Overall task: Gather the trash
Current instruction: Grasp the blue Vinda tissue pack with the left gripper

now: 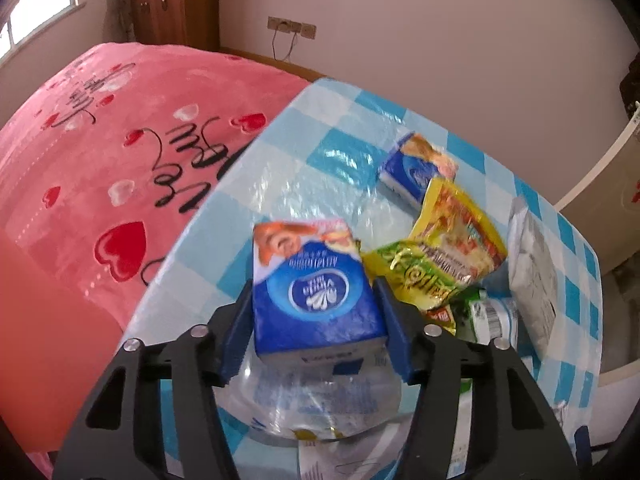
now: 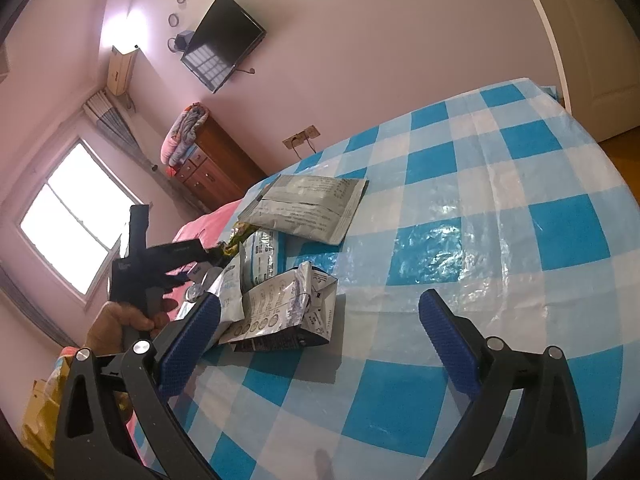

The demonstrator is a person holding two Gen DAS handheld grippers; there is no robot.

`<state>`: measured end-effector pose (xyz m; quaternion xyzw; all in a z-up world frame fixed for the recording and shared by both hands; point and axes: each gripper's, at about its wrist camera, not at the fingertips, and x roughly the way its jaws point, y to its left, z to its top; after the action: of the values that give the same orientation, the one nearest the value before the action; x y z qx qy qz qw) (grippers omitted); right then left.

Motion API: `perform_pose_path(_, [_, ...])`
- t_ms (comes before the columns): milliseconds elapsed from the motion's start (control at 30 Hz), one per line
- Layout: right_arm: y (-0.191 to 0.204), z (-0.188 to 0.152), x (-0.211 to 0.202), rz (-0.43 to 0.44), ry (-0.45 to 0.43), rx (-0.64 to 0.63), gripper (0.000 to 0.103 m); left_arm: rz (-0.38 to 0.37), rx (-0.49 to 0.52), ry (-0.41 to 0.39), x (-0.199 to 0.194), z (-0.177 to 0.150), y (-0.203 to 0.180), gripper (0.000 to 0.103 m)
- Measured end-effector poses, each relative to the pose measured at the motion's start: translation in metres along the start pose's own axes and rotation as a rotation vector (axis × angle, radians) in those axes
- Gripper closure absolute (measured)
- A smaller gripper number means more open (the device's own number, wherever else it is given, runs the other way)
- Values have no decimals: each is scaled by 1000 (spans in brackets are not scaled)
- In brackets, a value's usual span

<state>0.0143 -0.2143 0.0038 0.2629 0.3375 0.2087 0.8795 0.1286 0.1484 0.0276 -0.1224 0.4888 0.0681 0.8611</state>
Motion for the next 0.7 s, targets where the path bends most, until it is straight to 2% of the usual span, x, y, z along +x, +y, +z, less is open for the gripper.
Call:
perform_pose_path(67, [0, 0, 0, 2, -3, 1, 5, 5, 19, -5, -3, -7, -3, 46])
perform_pose_path(267, [0, 1, 0, 3, -3, 0, 5, -57, 77, 10, -16, -43, -21, 49])
perform_pose_path(433, [2, 1, 0, 2, 3, -13, 5, -123, 140, 22, -30, -77, -48, 49])
perform_pose_path(600, [5, 0, 0, 0, 11, -29, 5, -193, 164, 47, -41, -96, -58, 49])
perform_pose_path(700, [4, -2, 4, 0, 39, -21, 5, -151, 223, 26, -44, -101, -65, 49])
